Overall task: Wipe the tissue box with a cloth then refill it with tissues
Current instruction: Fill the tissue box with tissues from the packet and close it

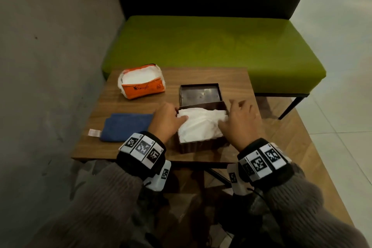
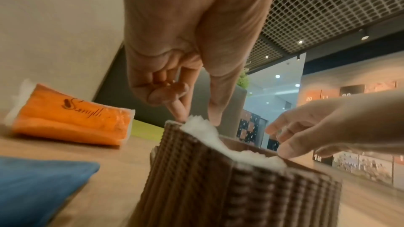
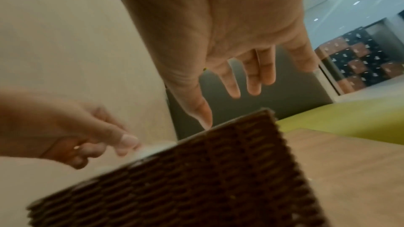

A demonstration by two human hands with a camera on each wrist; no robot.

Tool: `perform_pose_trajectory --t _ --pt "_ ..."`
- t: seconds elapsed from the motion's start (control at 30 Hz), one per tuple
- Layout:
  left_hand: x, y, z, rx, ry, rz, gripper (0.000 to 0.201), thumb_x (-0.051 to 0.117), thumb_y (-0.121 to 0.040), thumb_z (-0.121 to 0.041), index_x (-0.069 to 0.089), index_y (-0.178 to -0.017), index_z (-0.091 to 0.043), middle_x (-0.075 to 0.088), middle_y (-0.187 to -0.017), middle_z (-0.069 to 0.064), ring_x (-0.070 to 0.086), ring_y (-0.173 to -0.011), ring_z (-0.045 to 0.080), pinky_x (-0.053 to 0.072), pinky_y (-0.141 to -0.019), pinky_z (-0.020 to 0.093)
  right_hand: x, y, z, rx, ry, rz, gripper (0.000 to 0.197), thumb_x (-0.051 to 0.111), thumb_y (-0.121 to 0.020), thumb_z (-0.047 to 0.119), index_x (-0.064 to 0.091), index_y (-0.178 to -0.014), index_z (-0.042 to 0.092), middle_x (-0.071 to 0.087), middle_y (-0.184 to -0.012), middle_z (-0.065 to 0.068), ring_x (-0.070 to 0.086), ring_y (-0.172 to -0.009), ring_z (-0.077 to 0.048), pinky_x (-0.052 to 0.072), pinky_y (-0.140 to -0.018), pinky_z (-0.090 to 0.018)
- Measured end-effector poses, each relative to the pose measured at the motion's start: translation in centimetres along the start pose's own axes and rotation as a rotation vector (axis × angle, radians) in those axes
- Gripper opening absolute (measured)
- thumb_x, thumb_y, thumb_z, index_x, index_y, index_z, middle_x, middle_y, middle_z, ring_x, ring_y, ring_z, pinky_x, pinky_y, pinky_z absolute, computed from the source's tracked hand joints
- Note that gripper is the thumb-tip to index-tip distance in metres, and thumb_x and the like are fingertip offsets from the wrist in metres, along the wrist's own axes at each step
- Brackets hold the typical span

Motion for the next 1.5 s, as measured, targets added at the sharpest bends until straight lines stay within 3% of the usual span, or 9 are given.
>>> perform_pose_trajectory --t 0.07,0.17,0.33,0.47,0.67,0.77,0.9,1.23,1.5 --pt "-0.9 -0.7 -0.3 0.012 -0.030 -0.035 0.016 0.067 -0.085 -0.024 0.060 -0.077 -0.011 0.060 -0.082 0.016 0.053 -0.072 0.021 0.044 -0.070 0.034 0.1 0.2 1.2 -0.149 -0.107 -0.023 0.053 0.061 -0.088 0.035 0.045 -0.134 0.014 0.047 -0.127 -0.016 0.040 -0.118 -0.033 0.037 -0.096 -0.040" --pt "-3.0 -2.9 1.4 -0.039 0.104 -0.142 0.016 0.066 -0.085 -0.016 0.063 -0.100 -0.014 0.060 -0.084 0.005 0.057 -0.085 0.019 0.043 -0.077 0.027 1.1 0.9 3.3 -0.360 -0.186 0.170 0.048 0.054 -0.091 0.052 0.051 -0.133 0.029 0.046 -0.131 -0.005 0.043 -0.123 -0.025 0.041 -0.099 -0.039" --pt "-8.2 -8.7 5.5 0.015 -0.012 -0.346 0.016 0.057 -0.086 -0.006 0.066 -0.099 -0.007 0.065 -0.098 0.016 0.060 -0.090 0.030 0.047 -0.081 0.035 4.6 1.4 4.0 -0.384 0.022 0.493 0.107 0.007 -0.051 0.093 0.025 -0.147 0.049 0.012 -0.162 -0.005 0.011 -0.148 -0.028 0.020 -0.117 -0.052" --pt "-9.4 -13.5 7.9 0.031 -0.100 -0.250 0.019 0.060 -0.086 -0.025 0.069 -0.101 -0.017 0.069 -0.100 0.011 0.063 -0.092 0.027 0.050 -0.086 0.036 6.4 1.4 4.0 -0.393 0.131 0.521 0.119 0.006 -0.040 0.099 0.016 -0.148 0.050 0.000 -0.164 -0.004 0.000 -0.150 -0.028 0.012 -0.116 -0.057" --pt "-5.8 -17.2 9.7 0.027 -0.323 0.037 0.054 0.073 -0.078 -0.015 0.055 -0.128 -0.009 0.053 -0.132 0.016 0.049 -0.120 0.030 0.036 -0.099 0.034 6.7 1.2 3.8 -0.437 0.139 0.511 0.106 0.001 -0.050 0.086 0.011 -0.149 0.049 -0.003 -0.164 -0.004 -0.002 -0.150 -0.027 0.013 -0.117 -0.058" --pt "-4.7 -17.6 10.8 0.012 -0.520 0.149 0.062 0.070 -0.080 -0.021 0.046 -0.136 -0.009 0.046 -0.139 0.016 0.041 -0.129 0.031 0.032 -0.105 0.038 7.0 1.2 3.9 -0.448 0.143 0.489 0.098 0.007 -0.057 0.086 0.021 -0.147 0.050 0.011 -0.163 -0.008 0.011 -0.149 -0.032 0.022 -0.112 -0.062" --pt "-4.3 -18.1 11.2 0.068 -0.571 0.090 0.051 0.064 -0.085 -0.018 0.049 -0.132 -0.007 0.048 -0.136 0.015 0.044 -0.126 0.031 0.034 -0.103 0.039 7.1 0.8 3.8 -0.333 0.141 0.528 0.074 0.031 -0.066 0.084 0.063 -0.120 0.044 0.063 -0.129 -0.013 0.063 -0.113 -0.037 0.055 -0.072 -0.059" --pt "-5.0 -18.7 11.1 0.149 -0.590 0.126 0.032 0.058 -0.090 -0.026 0.062 -0.120 -0.016 0.064 -0.117 0.011 0.056 -0.110 0.029 0.043 -0.089 0.036 7.8 0.8 3.7 -0.341 0.168 0.470 0.072 0.032 -0.067 0.084 0.066 -0.116 0.043 0.066 -0.125 -0.013 0.066 -0.110 -0.036 0.057 -0.069 -0.057" --pt "-4.7 -17.5 10.0 0.228 -0.714 -0.081 0.020 0.059 -0.085 -0.020 0.059 -0.100 -0.005 0.065 -0.099 0.018 0.060 -0.092 0.036 0.047 -0.073 0.041 7.5 0.9 3.9 -0.354 0.178 0.512 0.071 0.032 -0.068 0.084 0.065 -0.116 0.044 0.066 -0.124 -0.012 0.066 -0.109 -0.036 0.057 -0.069 -0.058"
Point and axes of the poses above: each hand's wrist, its own y-axis away from the middle knuckle, its own x-axis out of the palm, z = x × y, the point moved 5 cm from there along -y, towards the middle knuckle
